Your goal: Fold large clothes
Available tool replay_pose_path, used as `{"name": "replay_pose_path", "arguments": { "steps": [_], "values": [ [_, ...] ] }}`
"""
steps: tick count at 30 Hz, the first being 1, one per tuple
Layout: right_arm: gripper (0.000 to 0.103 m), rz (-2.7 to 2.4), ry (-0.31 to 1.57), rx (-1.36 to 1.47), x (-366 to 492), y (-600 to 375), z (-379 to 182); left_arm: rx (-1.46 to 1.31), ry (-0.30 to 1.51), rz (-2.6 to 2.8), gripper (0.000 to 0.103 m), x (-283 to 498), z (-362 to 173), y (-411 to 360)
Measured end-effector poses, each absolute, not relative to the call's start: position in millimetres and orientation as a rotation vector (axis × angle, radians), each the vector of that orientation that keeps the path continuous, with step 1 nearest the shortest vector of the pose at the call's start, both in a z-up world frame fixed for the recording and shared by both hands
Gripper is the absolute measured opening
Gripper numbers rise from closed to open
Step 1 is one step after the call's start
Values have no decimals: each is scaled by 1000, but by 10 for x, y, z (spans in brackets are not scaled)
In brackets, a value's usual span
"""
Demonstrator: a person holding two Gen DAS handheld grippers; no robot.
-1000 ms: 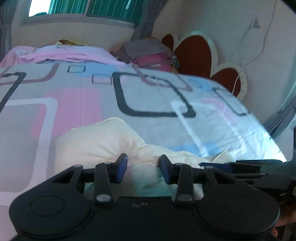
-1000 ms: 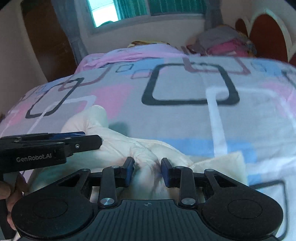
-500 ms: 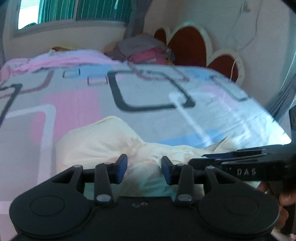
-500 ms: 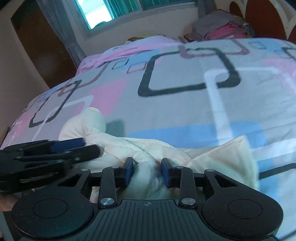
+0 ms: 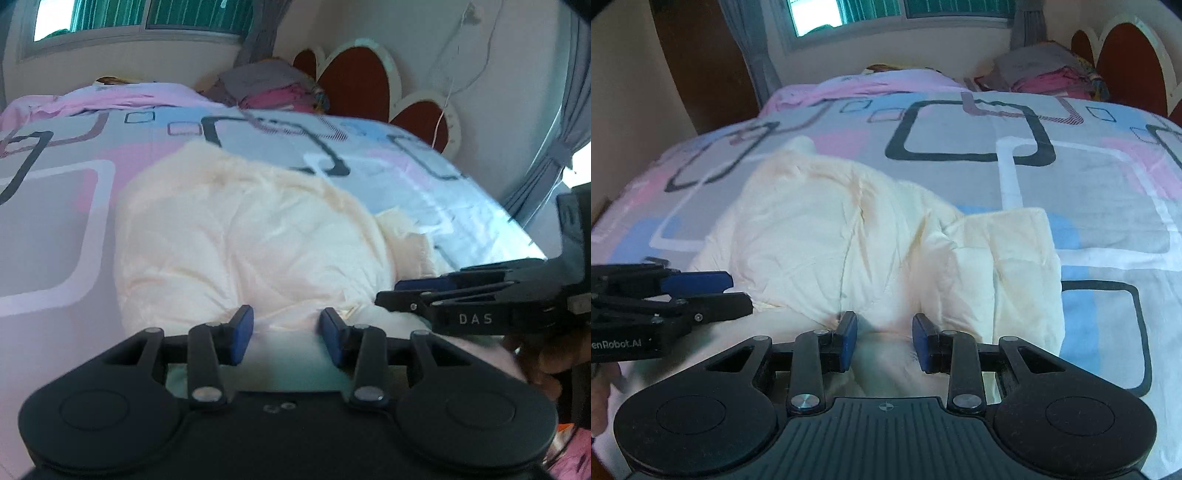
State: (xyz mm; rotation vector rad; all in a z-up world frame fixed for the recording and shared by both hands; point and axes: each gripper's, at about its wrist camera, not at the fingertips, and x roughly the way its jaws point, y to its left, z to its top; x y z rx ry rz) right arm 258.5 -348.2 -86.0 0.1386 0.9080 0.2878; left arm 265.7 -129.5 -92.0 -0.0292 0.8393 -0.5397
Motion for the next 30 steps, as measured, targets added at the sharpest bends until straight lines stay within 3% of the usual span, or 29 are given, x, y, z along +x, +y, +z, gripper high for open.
{"name": "replay_pose_path", "arguments": {
  "steps": [4,12,26,30],
  "values": [
    [32,295,925,148,2598,-3522,-850,-33,853,-535,40,2662,-921,-1297],
    [32,377,883,184,2019,-3692,-288,-66,801,-574,39,2133,-474,-1153],
    [31,361,1018,134,1806,-3606,-884,45,895,-497,41,1745,-844,-1232],
    [32,358,1039,122,1844,-3595,-837,47,902,-492,40,1760,-858,-1230]
  ]
}}
